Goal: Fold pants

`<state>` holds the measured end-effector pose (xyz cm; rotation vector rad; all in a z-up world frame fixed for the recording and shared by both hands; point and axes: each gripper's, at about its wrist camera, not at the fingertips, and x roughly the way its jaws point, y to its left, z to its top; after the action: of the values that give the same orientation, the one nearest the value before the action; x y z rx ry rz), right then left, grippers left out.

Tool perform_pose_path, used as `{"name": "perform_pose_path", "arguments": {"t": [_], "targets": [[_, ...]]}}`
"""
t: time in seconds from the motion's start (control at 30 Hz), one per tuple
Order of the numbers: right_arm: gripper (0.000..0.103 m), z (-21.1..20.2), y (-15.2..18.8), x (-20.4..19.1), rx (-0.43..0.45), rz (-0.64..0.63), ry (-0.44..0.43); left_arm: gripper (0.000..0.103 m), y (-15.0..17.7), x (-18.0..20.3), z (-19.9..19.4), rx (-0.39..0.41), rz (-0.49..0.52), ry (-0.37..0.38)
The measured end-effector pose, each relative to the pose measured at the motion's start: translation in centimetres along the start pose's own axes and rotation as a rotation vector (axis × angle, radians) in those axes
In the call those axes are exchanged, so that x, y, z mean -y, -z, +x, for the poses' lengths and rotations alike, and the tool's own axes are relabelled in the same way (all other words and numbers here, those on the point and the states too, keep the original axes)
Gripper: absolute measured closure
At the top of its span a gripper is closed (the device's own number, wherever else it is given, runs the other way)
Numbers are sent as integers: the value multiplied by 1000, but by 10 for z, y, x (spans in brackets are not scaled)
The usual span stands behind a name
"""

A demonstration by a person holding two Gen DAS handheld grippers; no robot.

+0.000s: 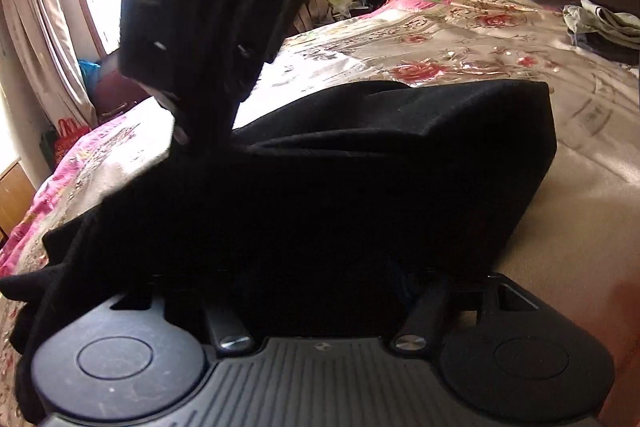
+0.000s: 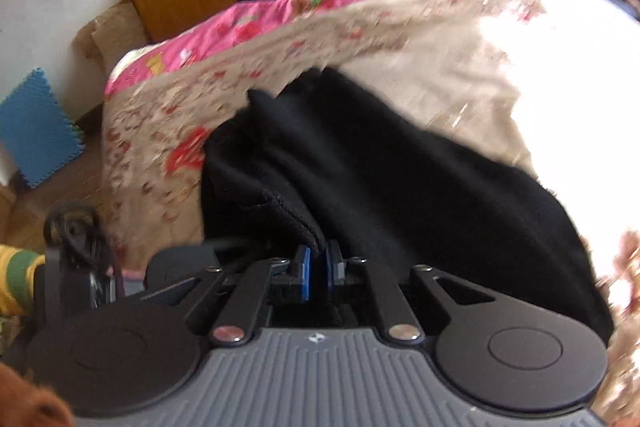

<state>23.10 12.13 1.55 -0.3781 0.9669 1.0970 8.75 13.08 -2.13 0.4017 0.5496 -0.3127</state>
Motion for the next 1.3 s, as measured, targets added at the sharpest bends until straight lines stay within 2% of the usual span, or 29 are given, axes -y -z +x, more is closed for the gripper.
{"name": "perform_pose_path", "arguments": {"t": [0.1,0.17,0.23,0.3,0.37,0.53,0.57,0.6,0.67,0.73,0.87,0.97,1.03,1.07,1.13,1.23,1.3], "targets": [[88,16,22,-7,-75,-26,-14,28,13,-6,-13,-33,-17,-46],[88,14,30,-6,-65,23,-55,27,27,-14,-26,-45,-31,-91],[87,1,41,-1,-17,82,-88,24,38,-25,-42,-67,-50,-150],[77,-17,57,6,31,138,-36,23,46,-38,-57,-85,-86,-208],[75,-38,77,22,76,225,44,23,52,-47,-72,-100,-112,-250],[72,-87,138,80,205,524,254,23,64,-53,-95,-168,-87,-432],[67,-93,150,90,227,574,265,23,63,-54,-97,-169,-105,-448],[55,-95,159,99,247,626,269,23,60,-55,-99,-158,-119,-456],[50,-94,177,116,291,733,216,23,48,-55,-98,-115,-121,-455],[50,-85,191,131,327,827,116,23,33,-55,-89,-70,-112,-421],[48,-66,200,149,386,914,-7,23,10,-46,-58,-3,-71,-345],[46,-62,205,156,430,979,-114,23,0,-40,-36,-3,-36,-301],[45,-63,206,156,441,948,-175,23,0,-40,-28,-13,-27,-278],[41,-61,208,157,447,947,-211,23,1,-40,-25,-20,-25,-268],[41,-41,207,164,478,979,-287,23,4,-36,-21,-41,-22,-255],[52,-17,193,180,542,1028,-353,22,4,-33,-11,-63,-35,-245],[78,-11,181,177,543,1016,-315,22,0,-33,-9,-63,-31,-256]]}}
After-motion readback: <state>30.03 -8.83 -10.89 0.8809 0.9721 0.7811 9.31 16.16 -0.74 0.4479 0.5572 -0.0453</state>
